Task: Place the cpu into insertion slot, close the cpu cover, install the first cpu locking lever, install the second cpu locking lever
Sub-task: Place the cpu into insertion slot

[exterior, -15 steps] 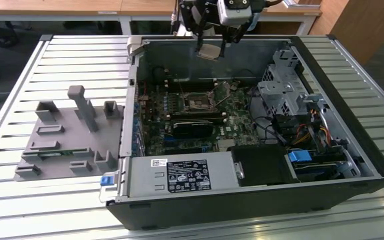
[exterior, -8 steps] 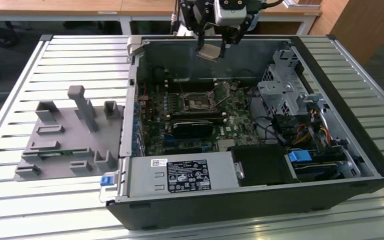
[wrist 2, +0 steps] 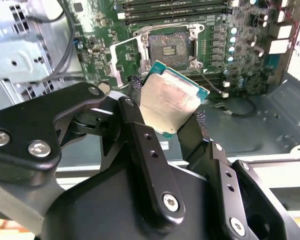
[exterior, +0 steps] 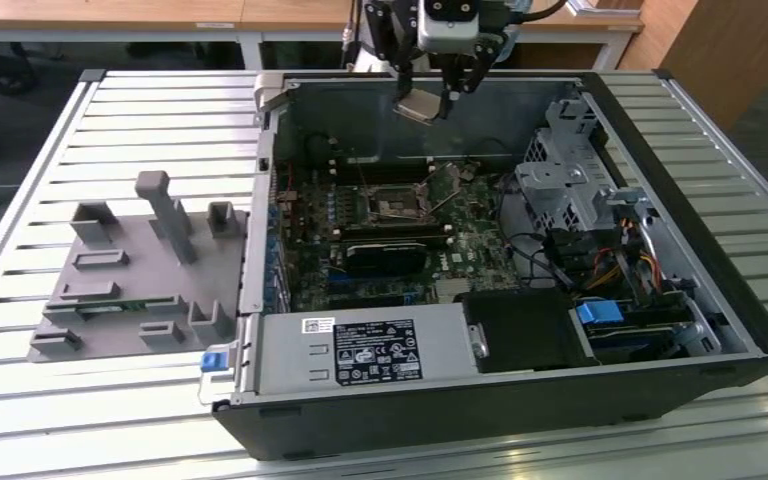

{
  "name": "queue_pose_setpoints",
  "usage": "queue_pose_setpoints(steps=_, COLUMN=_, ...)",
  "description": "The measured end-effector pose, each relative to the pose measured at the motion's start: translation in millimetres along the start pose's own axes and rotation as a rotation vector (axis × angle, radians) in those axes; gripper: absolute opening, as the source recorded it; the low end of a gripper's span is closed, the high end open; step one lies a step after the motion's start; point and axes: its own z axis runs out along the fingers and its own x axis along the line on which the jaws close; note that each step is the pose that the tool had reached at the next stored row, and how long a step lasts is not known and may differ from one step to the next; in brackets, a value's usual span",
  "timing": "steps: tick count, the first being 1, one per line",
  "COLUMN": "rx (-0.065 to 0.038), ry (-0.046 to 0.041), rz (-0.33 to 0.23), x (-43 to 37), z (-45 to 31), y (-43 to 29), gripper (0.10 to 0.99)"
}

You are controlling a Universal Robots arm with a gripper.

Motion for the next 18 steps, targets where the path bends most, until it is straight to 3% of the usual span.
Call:
queue_pose_setpoints(steps=12, rx=-0.003, ry=-0.0188, rz=0.211, x=0.1, z=8.0, y=-0.8, gripper=0.541)
queue_pose_setpoints(steps=18, rx=-0.004, ry=-0.0213, rz=0.238, x=7.2, z=9.2, y=-5.9, gripper=0.541)
